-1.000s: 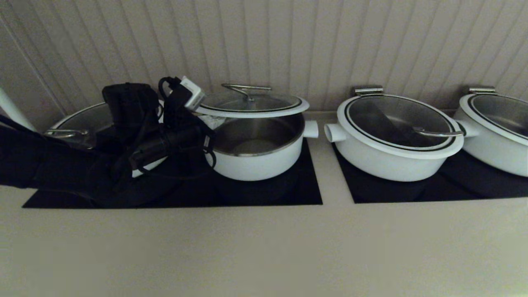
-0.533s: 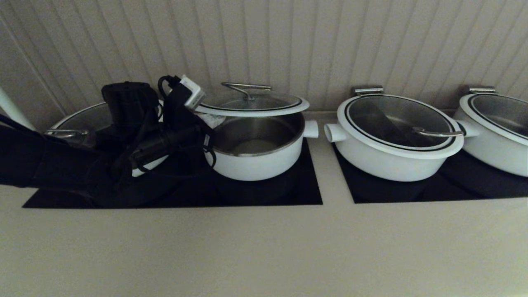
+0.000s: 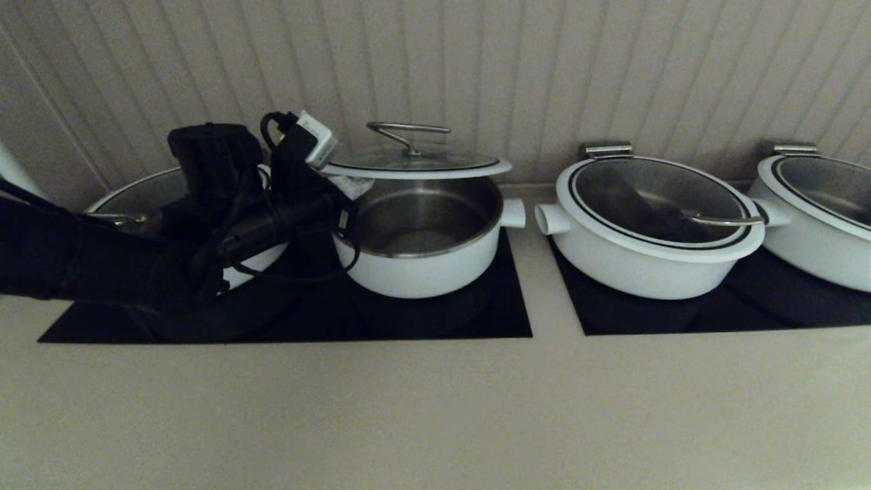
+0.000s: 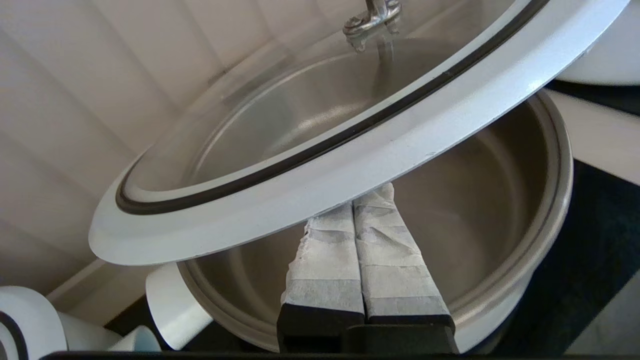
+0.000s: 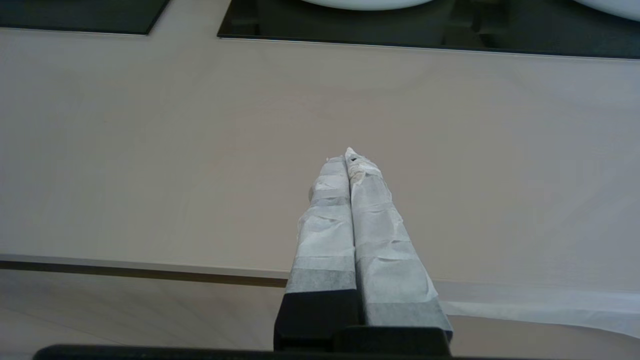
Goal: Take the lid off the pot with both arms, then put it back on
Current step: Open the pot lid completely
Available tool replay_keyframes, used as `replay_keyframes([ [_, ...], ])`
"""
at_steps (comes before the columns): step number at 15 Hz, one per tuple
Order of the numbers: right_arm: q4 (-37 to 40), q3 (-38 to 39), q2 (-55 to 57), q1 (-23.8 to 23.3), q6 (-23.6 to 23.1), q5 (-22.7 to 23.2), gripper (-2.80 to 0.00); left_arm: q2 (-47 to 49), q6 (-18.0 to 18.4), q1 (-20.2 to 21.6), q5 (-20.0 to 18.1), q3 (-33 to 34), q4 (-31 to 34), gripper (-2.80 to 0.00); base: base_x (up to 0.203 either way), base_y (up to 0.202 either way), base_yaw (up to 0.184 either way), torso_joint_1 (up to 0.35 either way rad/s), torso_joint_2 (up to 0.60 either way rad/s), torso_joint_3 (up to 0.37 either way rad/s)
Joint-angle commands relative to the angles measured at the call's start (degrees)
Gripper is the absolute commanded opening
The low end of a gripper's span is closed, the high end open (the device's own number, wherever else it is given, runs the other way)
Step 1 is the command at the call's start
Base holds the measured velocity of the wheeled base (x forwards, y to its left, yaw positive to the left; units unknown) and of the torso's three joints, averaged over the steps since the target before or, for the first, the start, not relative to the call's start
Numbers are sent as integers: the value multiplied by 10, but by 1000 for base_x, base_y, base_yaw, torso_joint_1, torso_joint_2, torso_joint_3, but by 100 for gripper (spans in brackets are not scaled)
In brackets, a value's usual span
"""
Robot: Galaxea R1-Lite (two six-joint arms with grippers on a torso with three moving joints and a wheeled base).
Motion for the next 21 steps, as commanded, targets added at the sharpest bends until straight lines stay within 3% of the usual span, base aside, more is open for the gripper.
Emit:
replay_keyframes([
  [1, 0, 0, 1, 0, 0, 0, -280, 9, 1, 0, -1, -9, -3, -280, 0, 0, 0, 0, 0, 0],
  [10, 0, 0, 1, 0, 0, 0, -280, 39, 1, 0, 13, -103, -3, -280, 0, 0, 0, 0, 0, 0],
  [21, 0, 1, 1, 0, 0, 0, -280, 37, 3, 7, 26, -156, -4, -280, 0, 0, 0, 0, 0, 0],
])
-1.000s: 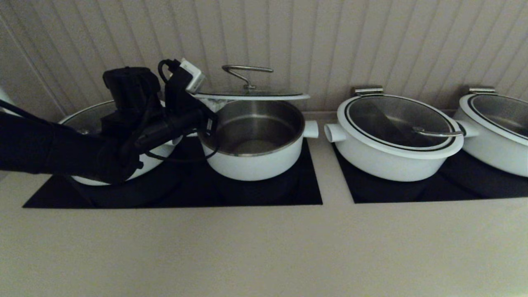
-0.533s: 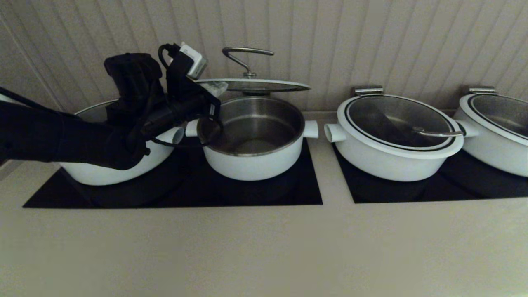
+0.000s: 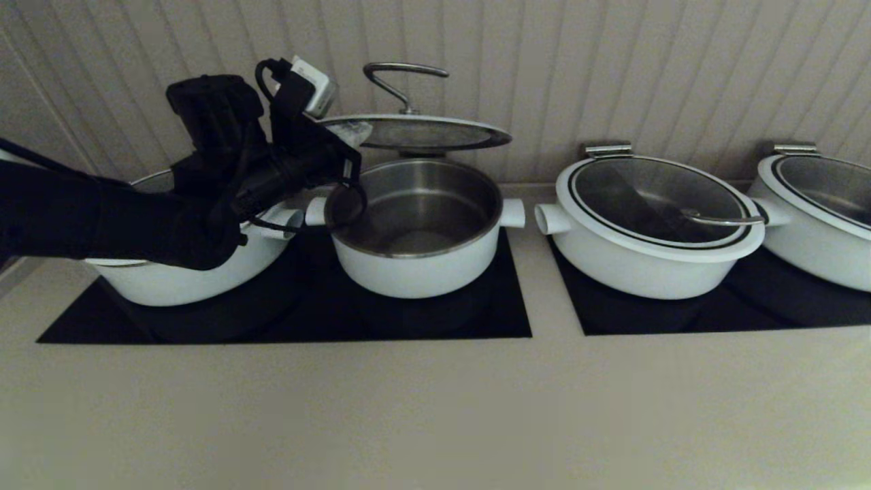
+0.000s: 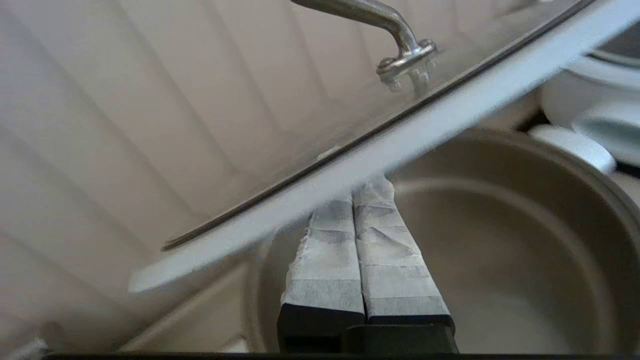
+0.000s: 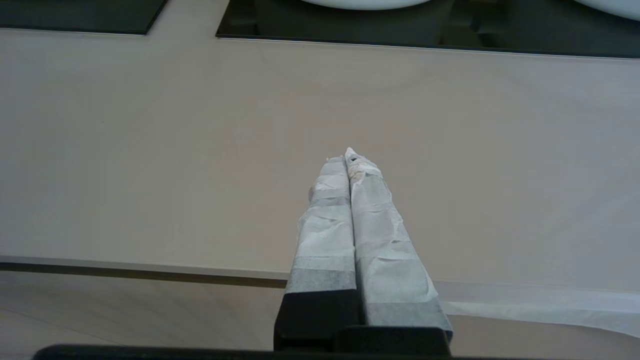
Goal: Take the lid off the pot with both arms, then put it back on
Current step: Open the pot lid completely
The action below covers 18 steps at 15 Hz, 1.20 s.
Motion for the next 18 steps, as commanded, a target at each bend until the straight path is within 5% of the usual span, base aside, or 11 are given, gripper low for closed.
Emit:
replay_keyframes([
  [1, 1, 0, 1, 0, 0, 1, -280, 2, 1, 0, 4, -33, -4, -280, 0, 0, 0, 0, 0, 0],
  [8, 1, 0, 1, 0, 0, 1, -280, 27, 0, 9, 13, -68, -7, -280, 0, 0, 0, 0, 0, 0],
  [10, 1, 0, 1, 0, 0, 1, -280, 43, 1, 9, 13, -73, -50, -280, 0, 0, 0, 0, 0, 0],
  [18, 0, 0, 1, 0, 0, 1, -280, 98, 1, 11, 17, -173, -89, -280, 0, 0, 0, 0, 0, 0],
])
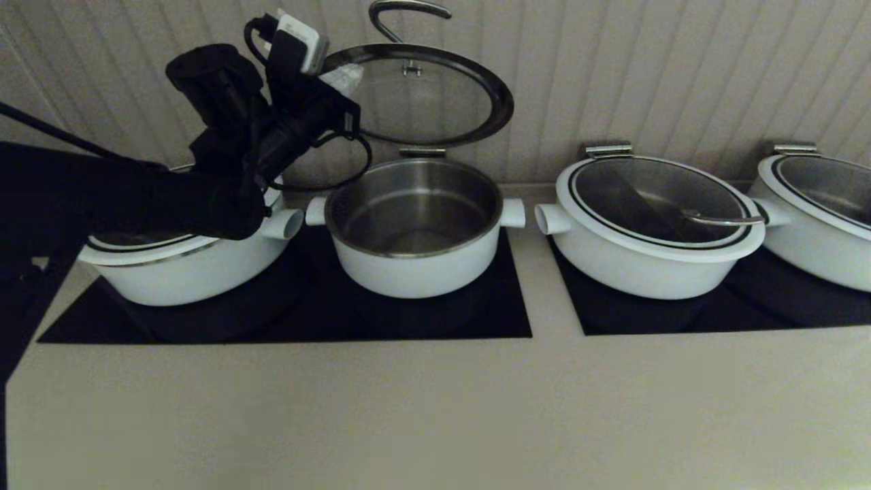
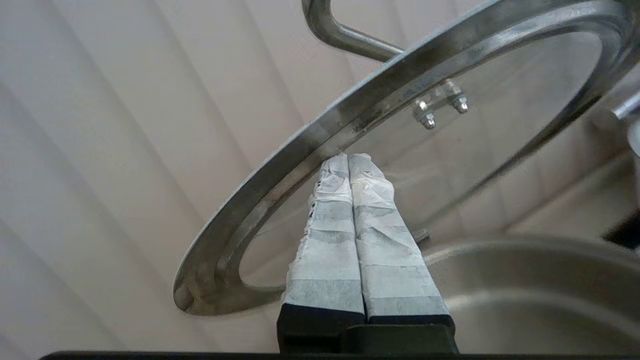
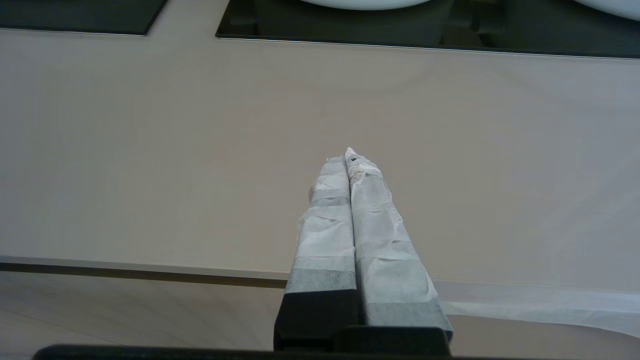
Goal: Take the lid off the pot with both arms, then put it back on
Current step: Open the pot lid completely
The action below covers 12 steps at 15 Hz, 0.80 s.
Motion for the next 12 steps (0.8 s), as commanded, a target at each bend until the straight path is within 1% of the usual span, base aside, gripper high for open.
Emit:
replay_keyframes([
  [1, 0, 0, 1, 0, 0, 0, -280, 21, 1, 2, -1, -46, -3, -280, 0, 0, 0, 0, 0, 0],
  [2, 0, 0, 1, 0, 0, 0, -280, 27, 1, 2, -1, -58, -3, -280, 0, 0, 0, 0, 0, 0],
  [8, -1, 0, 1, 0, 0, 0, -280, 15, 2, 2, -1, -52, -2, -280, 0, 0, 0, 0, 0, 0],
  [10, -1, 0, 1, 0, 0, 0, -280, 0, 3, 2, -1, -37, 4, -280, 0, 0, 0, 0, 0, 0],
  [12, -1, 0, 1, 0, 0, 0, -280, -23, 3, 3, -1, -3, 8, -280, 0, 0, 0, 0, 0, 0],
])
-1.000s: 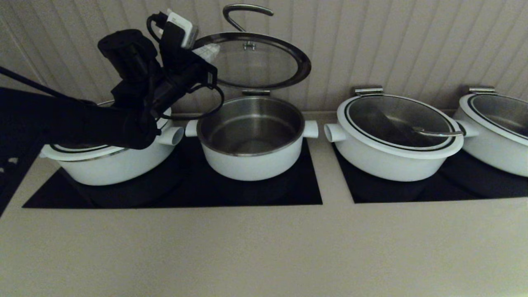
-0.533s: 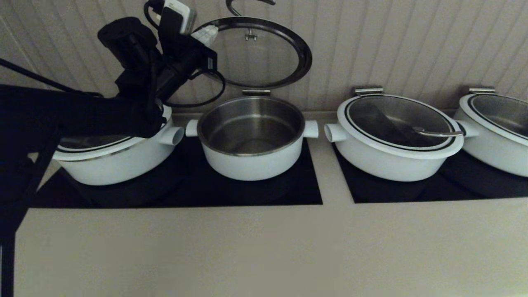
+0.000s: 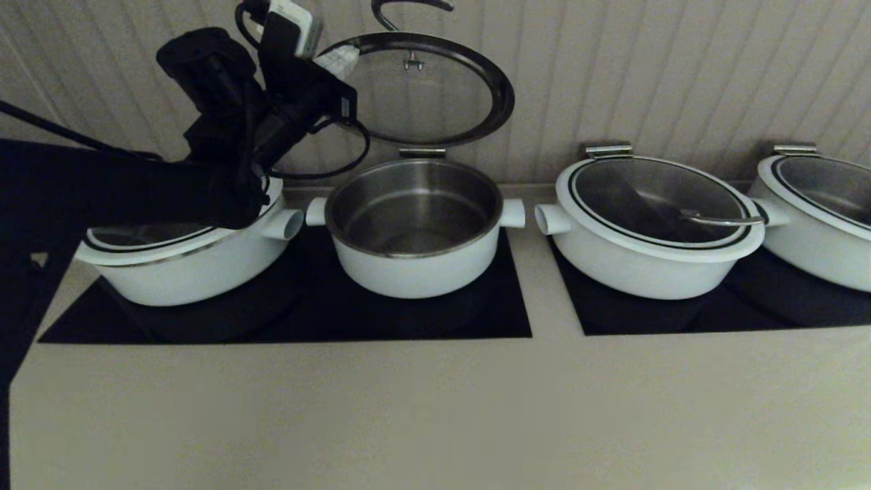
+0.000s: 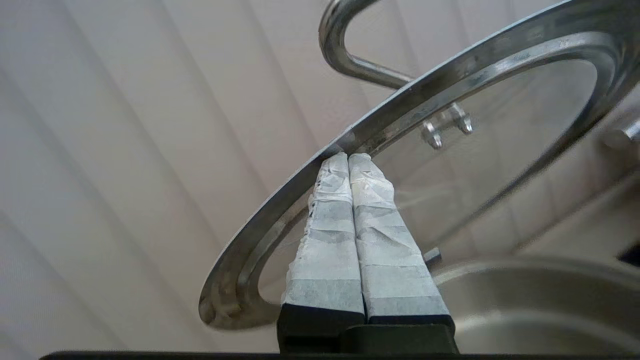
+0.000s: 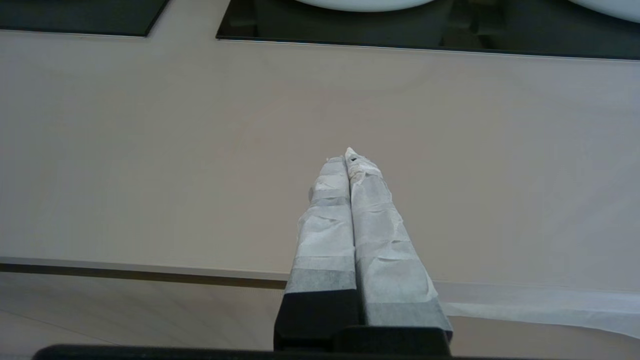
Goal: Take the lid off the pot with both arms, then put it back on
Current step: Open the pot lid completely, then close the pot lid
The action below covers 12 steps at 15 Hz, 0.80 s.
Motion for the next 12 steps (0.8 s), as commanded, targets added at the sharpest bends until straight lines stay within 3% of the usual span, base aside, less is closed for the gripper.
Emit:
replay_keyframes([
  [1, 0, 0, 1, 0, 0, 0, -280, -42, 2, 3, -1, 47, 7, -280, 0, 0, 0, 0, 0, 0],
  [5, 0, 0, 1, 0, 0, 0, -280, -100, 0, 43, -3, 111, 51, -280, 0, 0, 0, 0, 0, 0],
  [12, 0, 0, 1, 0, 0, 0, -280, -124, 1, 75, -8, 72, 131, -280, 0, 0, 0, 0, 0, 0],
])
